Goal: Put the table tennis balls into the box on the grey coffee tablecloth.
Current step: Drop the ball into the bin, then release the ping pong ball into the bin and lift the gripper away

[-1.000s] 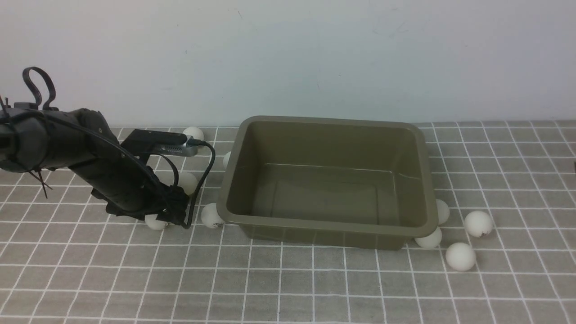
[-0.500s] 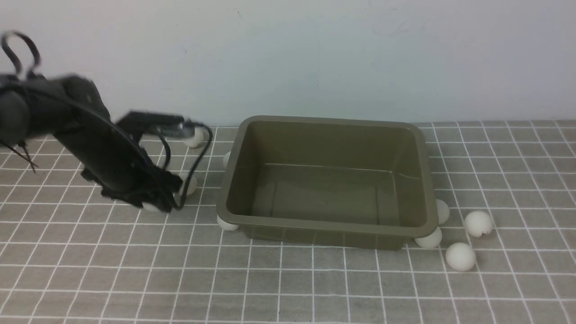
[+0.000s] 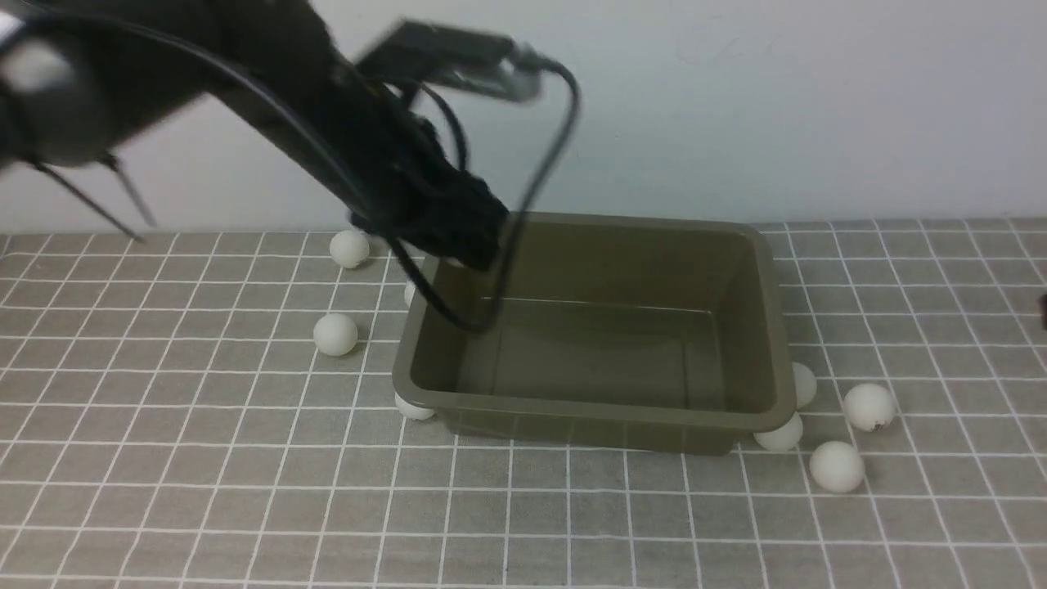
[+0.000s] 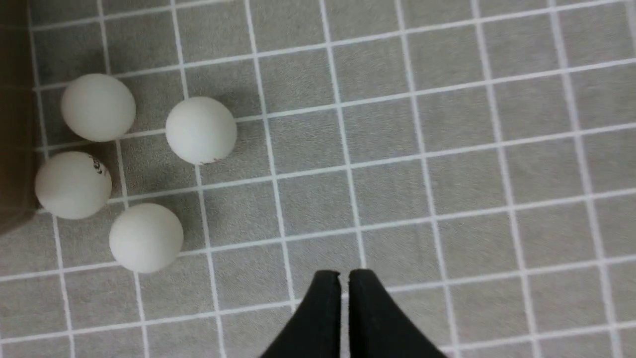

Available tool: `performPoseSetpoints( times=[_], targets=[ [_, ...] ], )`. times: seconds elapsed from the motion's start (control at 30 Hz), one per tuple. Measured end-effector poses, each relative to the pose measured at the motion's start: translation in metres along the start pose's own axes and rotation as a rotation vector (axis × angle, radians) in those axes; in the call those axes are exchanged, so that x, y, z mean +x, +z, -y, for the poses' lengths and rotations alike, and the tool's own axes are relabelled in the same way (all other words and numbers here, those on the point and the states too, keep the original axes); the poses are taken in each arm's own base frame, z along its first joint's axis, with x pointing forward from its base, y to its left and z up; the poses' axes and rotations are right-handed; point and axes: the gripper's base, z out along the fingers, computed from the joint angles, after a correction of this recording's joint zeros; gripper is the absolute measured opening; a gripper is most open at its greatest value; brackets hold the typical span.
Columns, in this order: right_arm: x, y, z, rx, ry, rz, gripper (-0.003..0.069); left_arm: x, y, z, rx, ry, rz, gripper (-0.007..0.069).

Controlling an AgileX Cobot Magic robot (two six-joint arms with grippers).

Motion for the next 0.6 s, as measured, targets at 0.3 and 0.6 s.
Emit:
performPoseSetpoints(
  times=[0.3,0.6],
  targets=[
    [-0.017,0.086,-0.013,-0.144,0.012,-0.086,0.0435,0.000,0.046,-0.004,-0.012,-0.007,-0.095,0.0486],
    [-0.035,0.132,-0.021,-0.176,-0.036,-0.125,0.0598,-0.019,0.020,-0.002,-0.045,-0.072,-0.073,0.0677]
  ],
)
